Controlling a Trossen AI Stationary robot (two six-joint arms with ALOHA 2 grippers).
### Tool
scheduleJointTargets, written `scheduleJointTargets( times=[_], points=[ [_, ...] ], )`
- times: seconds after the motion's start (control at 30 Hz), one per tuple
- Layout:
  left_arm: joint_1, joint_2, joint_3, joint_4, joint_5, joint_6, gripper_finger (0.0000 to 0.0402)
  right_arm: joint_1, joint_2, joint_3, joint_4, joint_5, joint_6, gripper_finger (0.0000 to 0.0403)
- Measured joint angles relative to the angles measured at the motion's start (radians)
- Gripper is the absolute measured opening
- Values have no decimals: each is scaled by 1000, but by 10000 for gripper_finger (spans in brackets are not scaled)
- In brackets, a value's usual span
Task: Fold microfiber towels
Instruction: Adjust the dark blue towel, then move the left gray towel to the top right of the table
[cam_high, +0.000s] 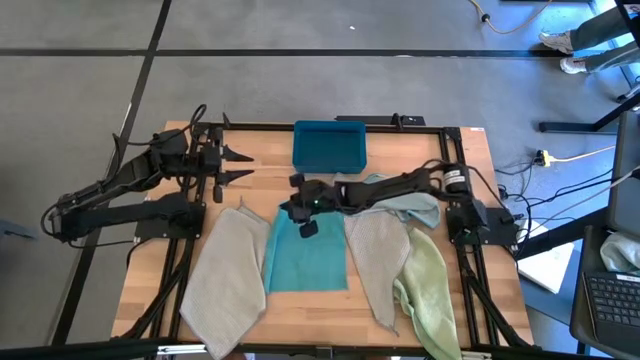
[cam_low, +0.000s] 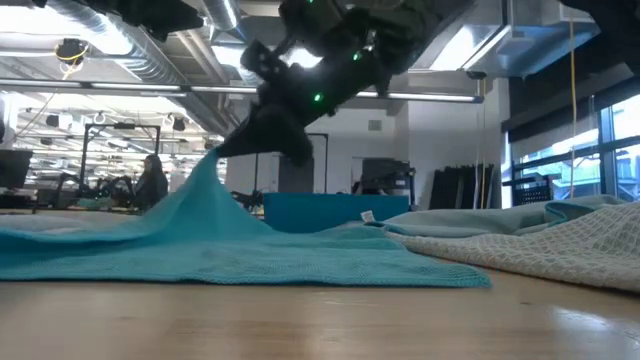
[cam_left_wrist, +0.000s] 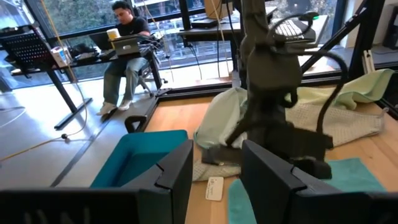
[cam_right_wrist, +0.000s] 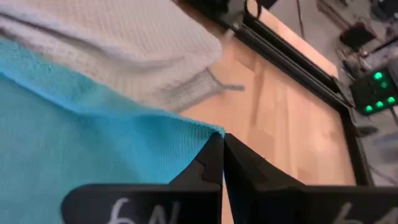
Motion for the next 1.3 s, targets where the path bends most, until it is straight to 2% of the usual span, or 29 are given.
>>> scheduleJointTargets(
  times=[0.13,0.27,0.33,0.63,0.83,0.93,1.1,1.23,1.3],
  points=[
    [0,0,0,0,0,0,129,-1,42,-1,84,9,2,10],
    [0,0,0,0,0,3,129,-3,42,-1,140,126,-1,28],
    [0,0,0,0,0,3,129,-8,42,-1,146,149,0,42],
    [0,0,0,0,0,3,129,-18,42,-1,149,52,86,134],
    [0,1,0,0,0,3,129,-19,42,-1,156,56,132,207],
    [0,1,0,0,0,-7,129,-11,39,-1,150,115,131,230],
    [0,4,0,-4,2,-30,129,45,-19,0,12,256,131,235],
    [-6,24,0,-8,11,-45,129,103,-89,0,-235,268,247,226],
    [-24,42,0,-10,28,-45,129,131,-114,0,-364,219,364,219]
  ],
)
